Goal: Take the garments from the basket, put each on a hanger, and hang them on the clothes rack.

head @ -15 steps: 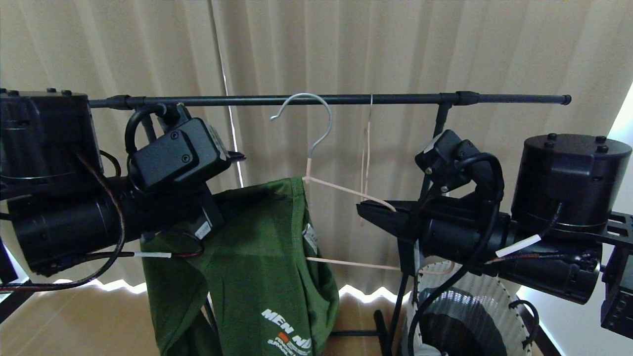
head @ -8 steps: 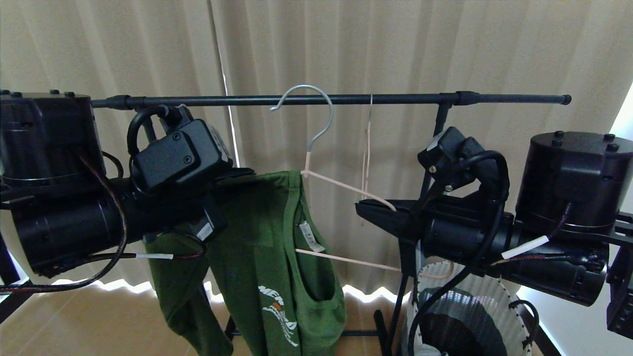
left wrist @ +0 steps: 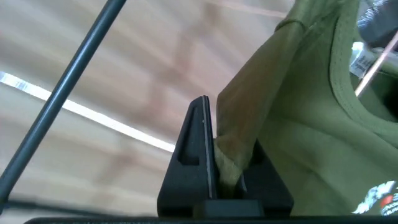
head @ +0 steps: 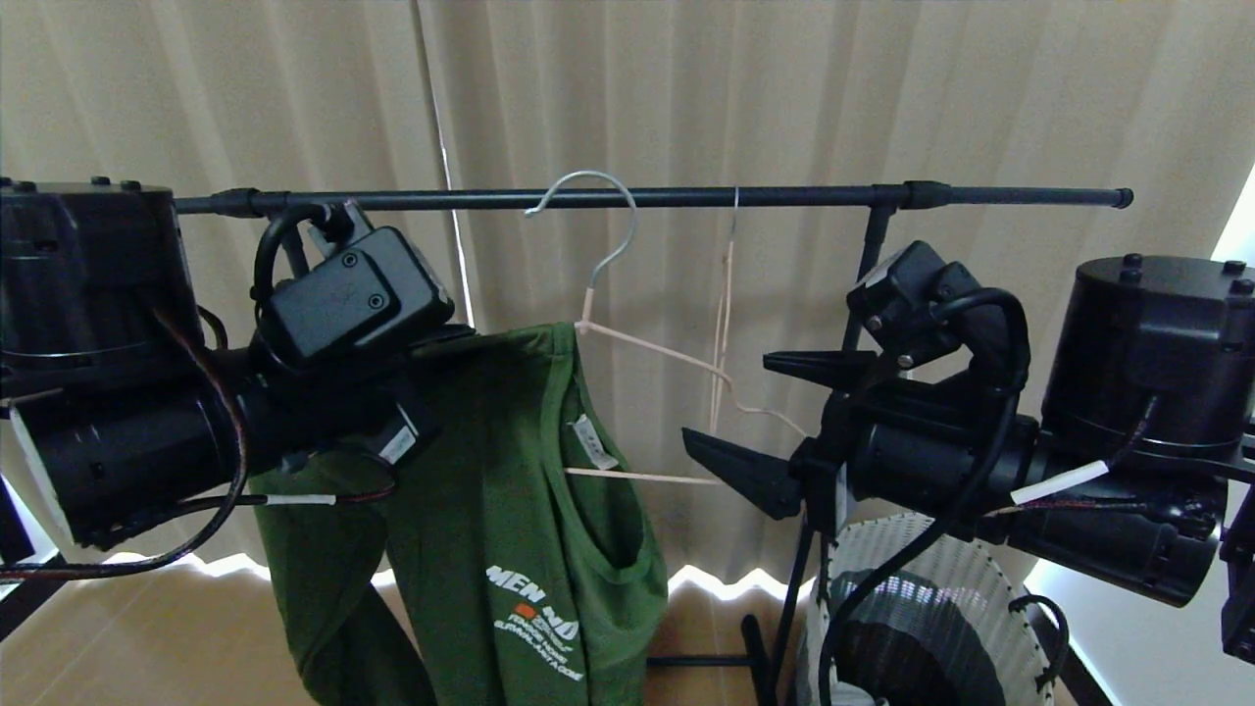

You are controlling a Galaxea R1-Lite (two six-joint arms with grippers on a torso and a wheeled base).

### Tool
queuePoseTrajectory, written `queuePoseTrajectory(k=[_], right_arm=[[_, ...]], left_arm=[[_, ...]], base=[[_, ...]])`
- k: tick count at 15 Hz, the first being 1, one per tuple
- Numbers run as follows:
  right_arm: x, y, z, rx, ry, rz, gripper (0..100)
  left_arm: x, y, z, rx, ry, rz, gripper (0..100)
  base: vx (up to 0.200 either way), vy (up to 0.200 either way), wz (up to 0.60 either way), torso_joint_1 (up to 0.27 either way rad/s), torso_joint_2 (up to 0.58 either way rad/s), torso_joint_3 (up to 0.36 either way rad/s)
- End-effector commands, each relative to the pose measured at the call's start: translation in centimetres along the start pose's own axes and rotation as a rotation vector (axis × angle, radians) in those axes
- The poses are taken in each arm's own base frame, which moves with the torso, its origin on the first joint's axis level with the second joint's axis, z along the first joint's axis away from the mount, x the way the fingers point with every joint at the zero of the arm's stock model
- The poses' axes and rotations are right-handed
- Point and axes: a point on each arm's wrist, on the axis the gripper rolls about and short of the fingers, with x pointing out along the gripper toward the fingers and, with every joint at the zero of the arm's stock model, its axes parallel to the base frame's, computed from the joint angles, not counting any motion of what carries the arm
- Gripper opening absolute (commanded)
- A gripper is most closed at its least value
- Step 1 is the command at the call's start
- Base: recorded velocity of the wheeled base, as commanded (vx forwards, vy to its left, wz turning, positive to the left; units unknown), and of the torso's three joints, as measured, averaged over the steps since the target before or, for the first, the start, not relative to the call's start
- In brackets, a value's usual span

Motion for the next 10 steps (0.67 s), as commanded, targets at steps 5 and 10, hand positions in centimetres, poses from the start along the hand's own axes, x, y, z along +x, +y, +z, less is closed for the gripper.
queuePoseTrajectory(k=[5,10], right_arm=[[-1.4,0.3,-1.7,-0.003,0.054,-0.014,100],[1.0,1.8,-3.0,-0.019,0.131,-0.038,100]], left_arm=[[0.7,0.1,-0.5,-0.176,0.156,0.168,0],[0.5,0.3,1.1,-0.204,0.038,0.214,0]], base=[[0.000,0.000,0.00,0.000,0.00,0.000],[0.000,0.000,0.00,0.000,0.00,0.000]])
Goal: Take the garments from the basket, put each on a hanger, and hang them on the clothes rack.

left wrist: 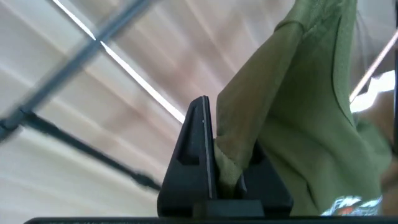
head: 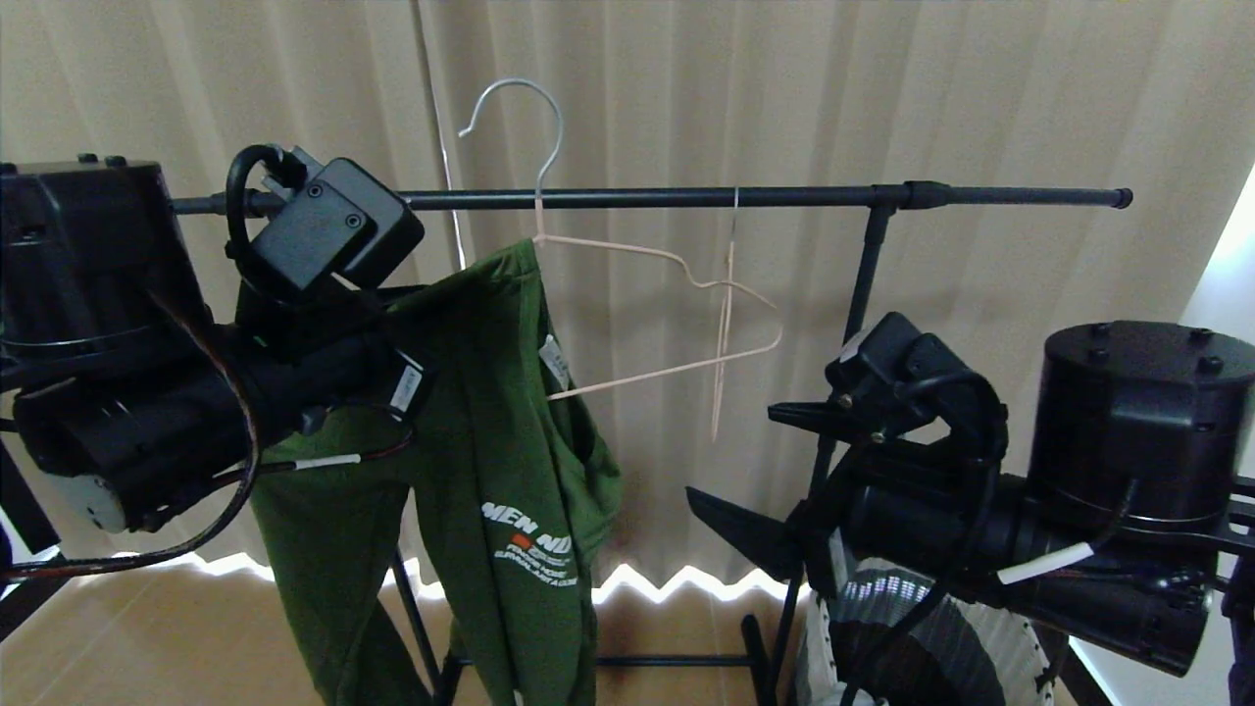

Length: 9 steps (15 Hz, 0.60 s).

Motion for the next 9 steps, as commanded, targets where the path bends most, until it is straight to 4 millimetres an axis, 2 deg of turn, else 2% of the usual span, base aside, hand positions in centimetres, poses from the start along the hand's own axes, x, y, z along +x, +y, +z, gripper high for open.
queuePoseTrajectory(k=[1,9], right_arm=[[1.9,0.9,-0.7,-0.009,0.048,-0.025,100],[6.8,1.7,0.5,0.072,0.029,-0.140,100]], left_arm=[[-0.1,-0.3,0.4,-0.003,-0.026,-0.009,0],[-0.4,-1.0,1.9,-0.042,-0.098,-0.026,0]], base=[[0.000,0.000,0.00,0.000,0.00,0.000],[0.000,0.000,0.00,0.000,0.00,0.000]])
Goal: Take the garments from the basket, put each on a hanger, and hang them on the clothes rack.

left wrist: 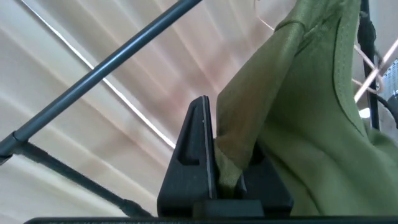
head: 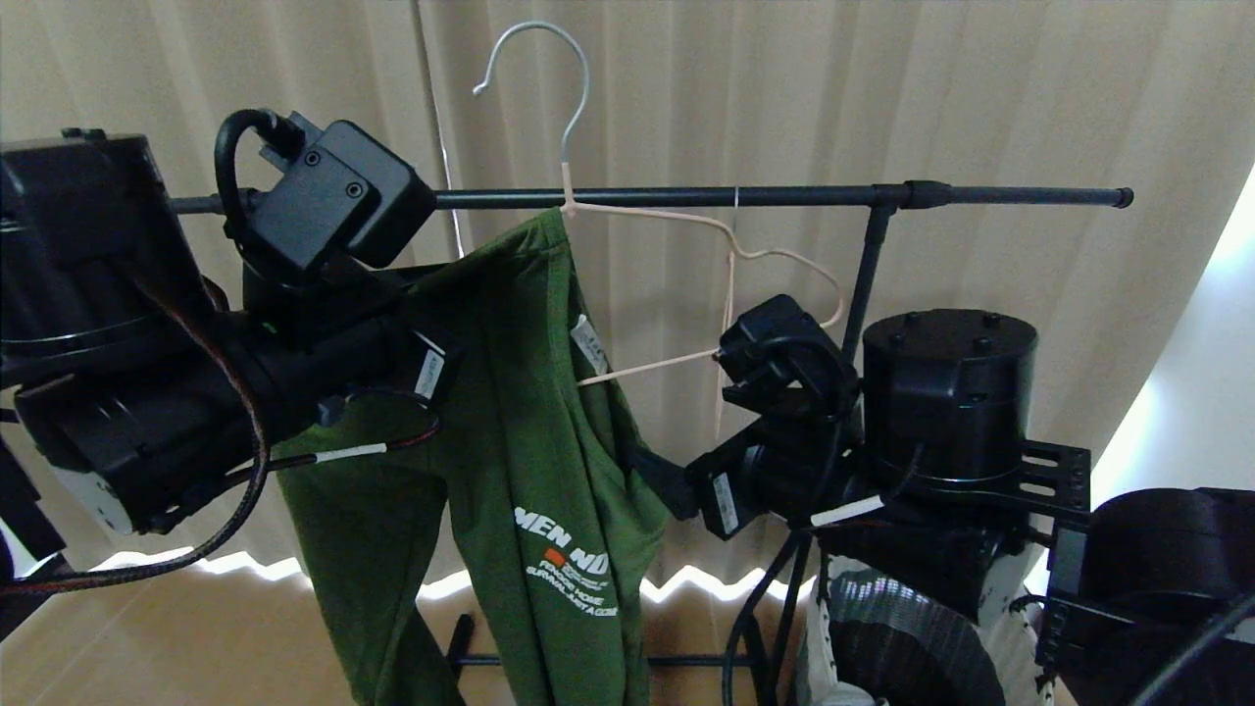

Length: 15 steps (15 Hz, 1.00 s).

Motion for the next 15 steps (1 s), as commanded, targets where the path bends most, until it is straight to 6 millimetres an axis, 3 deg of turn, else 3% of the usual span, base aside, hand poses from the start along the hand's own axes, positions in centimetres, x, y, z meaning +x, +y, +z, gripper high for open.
queuePoseTrajectory(k=[1,9,12,13,15], right_arm=[[1.6,0.5,-0.6,-0.006,0.025,-0.008,100],[4.2,-0.5,-2.5,-0.012,0.089,-0.140,100],[4.1,-1.0,-2.9,-0.014,0.106,-0.170,100],[4.2,-1.3,-3.1,-0.013,0.110,-0.184,0],[4.2,-1.3,-3.1,-0.011,0.112,-0.185,0]], left_arm=[[-0.1,-0.2,0.4,-0.017,-0.016,-0.009,0],[-1.0,0.0,1.3,-0.041,-0.052,-0.006,0],[-1.2,0.1,1.4,-0.042,-0.058,-0.001,0],[-1.2,0.2,1.5,-0.044,-0.061,0.001,0],[-1.4,0.3,1.5,-0.045,-0.065,0.002,0]], base=[[0.000,0.000,0.00,0.000,0.00,0.000],[0.000,0.000,0.00,0.000,0.00,0.000],[0.000,0.000,0.00,0.000,0.00,0.000],[0.000,0.000,0.00,0.000,0.00,0.000],[0.000,0.000,0.00,0.000,0.00,0.000]])
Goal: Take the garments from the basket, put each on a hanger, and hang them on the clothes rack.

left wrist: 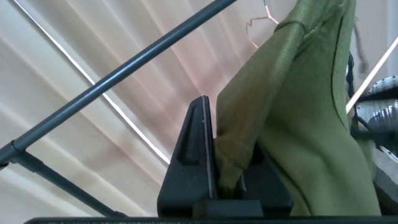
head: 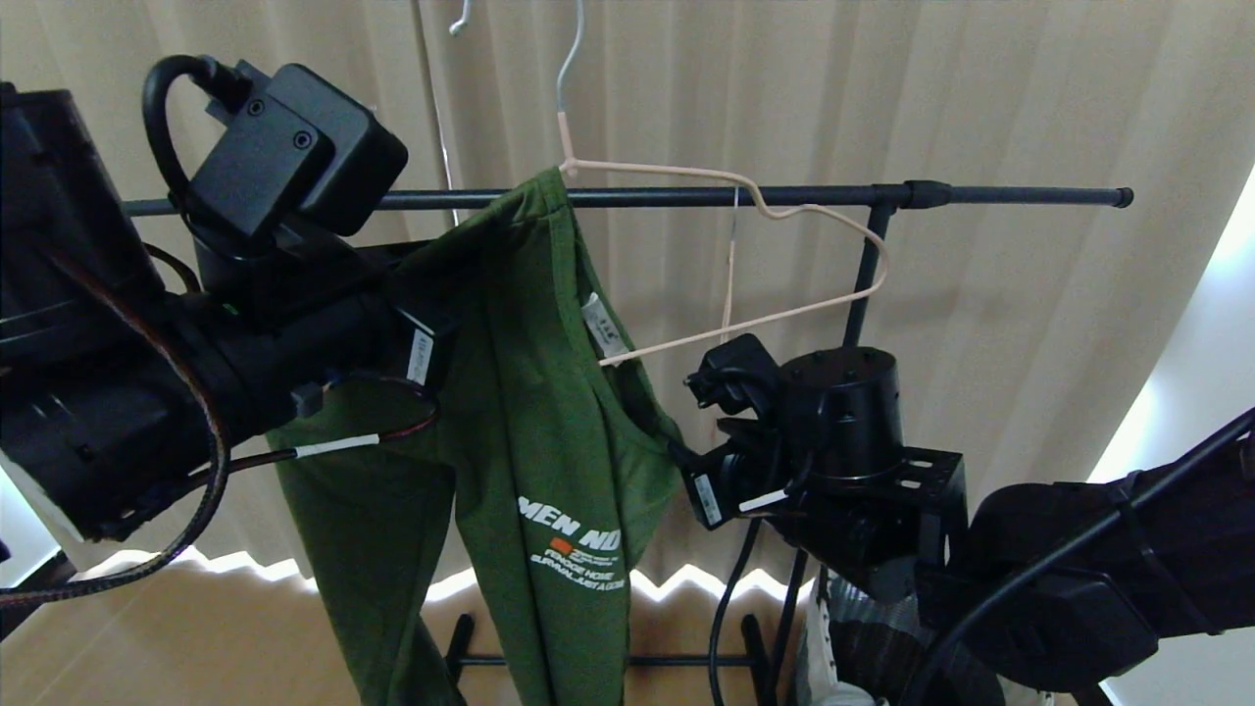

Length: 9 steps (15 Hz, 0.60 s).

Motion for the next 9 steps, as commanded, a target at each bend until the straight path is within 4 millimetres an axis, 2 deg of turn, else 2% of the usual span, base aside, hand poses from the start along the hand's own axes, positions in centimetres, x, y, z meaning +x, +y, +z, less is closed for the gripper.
queuePoseTrajectory(k=[1,3,5,9], right_arm=[[0.1,-0.1,0.0,0.001,0.002,-0.003,0],[0.0,-0.2,0.0,0.002,-0.001,-0.005,0],[-0.8,-1.2,-0.1,0.007,0.003,-0.032,0],[-2.3,-5.6,0.8,0.059,-0.022,-0.142,0]], left_arm=[[-0.2,0.1,0.1,-0.002,-0.007,0.003,0],[-0.1,0.3,0.0,-0.002,-0.001,0.010,0],[0.0,0.7,-0.4,0.008,0.019,0.031,0],[0.0,1.7,-2.1,0.056,0.079,0.070,0]], base=[[0.000,0.000,0.00,0.000,0.00,0.000],[0.000,0.000,0.00,0.000,0.00,0.000],[0.000,0.000,0.00,0.000,0.00,0.000],[0.000,0.000,0.00,0.000,0.00,0.000]])
